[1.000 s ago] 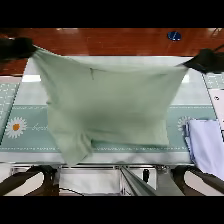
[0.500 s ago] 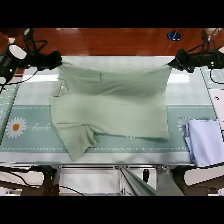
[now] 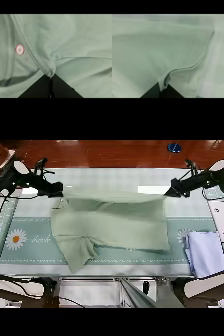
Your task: Fold the shirts.
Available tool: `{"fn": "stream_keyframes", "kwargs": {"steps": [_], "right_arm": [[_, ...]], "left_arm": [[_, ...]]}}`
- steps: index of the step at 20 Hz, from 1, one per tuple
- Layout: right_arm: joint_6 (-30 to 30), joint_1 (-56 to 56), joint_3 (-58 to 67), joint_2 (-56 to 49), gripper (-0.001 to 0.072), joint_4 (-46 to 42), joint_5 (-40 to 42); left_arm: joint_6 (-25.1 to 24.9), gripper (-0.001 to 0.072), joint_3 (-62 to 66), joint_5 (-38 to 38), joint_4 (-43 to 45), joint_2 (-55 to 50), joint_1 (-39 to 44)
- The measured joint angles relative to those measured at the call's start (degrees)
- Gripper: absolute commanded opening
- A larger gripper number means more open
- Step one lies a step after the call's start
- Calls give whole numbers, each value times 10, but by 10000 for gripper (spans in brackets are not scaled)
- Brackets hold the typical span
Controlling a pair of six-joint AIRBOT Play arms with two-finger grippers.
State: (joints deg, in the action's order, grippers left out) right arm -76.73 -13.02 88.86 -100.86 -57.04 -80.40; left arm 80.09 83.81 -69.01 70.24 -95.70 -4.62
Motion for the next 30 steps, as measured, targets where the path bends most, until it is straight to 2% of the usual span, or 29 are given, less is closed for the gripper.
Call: {"fn": "stream_keyframes", "kwargs": {"steps": [4, 5, 6, 7, 8, 14, 18, 21, 25, 27, 30], "right_arm": [[-11, 0, -42, -1, 32, -45, -23], [-12, 1, -51, -1, 66, -50, -25], [-13, 3, -60, -1, 280, -56, -25], [-15, 5, -67, -1, 409, -62, -23], [-17, 9, -73, -1, 409, -64, -22], [-42, 6, -91, 58, 409, -93, -33], [-63, -48, -194, 190, 409, -149, 13], [-59, -99, -343, 311, 408, -116, 87], [-29, -126, -495, 418, 408, -38, 151], [-19, -131, -533, 441, 408, -12, 162], [-11, -135, -559, 457, 408, 12, 171]], "left_arm": [[-6, 20, -19, -37, 26, -3, -3], [-7, 40, -25, -43, 30, -4, -2], [-8, 108, -31, -46, 33, -5, 0], [-7, 365, -37, -48, 35, -6, 2], [-5, 511, -40, -55, 39, -7, 3], [10, 510, -71, -105, 42, 39, -18], [8, 509, -214, -82, 41, 160, -99], [-21, 509, -372, -45, -18, 259, -204], [-72, 508, -521, -16, -129, 325, -324], [-96, 508, -565, -7, -176, 337, -340], [-116, 507, -604, 11, -212, 343, -320]]}}
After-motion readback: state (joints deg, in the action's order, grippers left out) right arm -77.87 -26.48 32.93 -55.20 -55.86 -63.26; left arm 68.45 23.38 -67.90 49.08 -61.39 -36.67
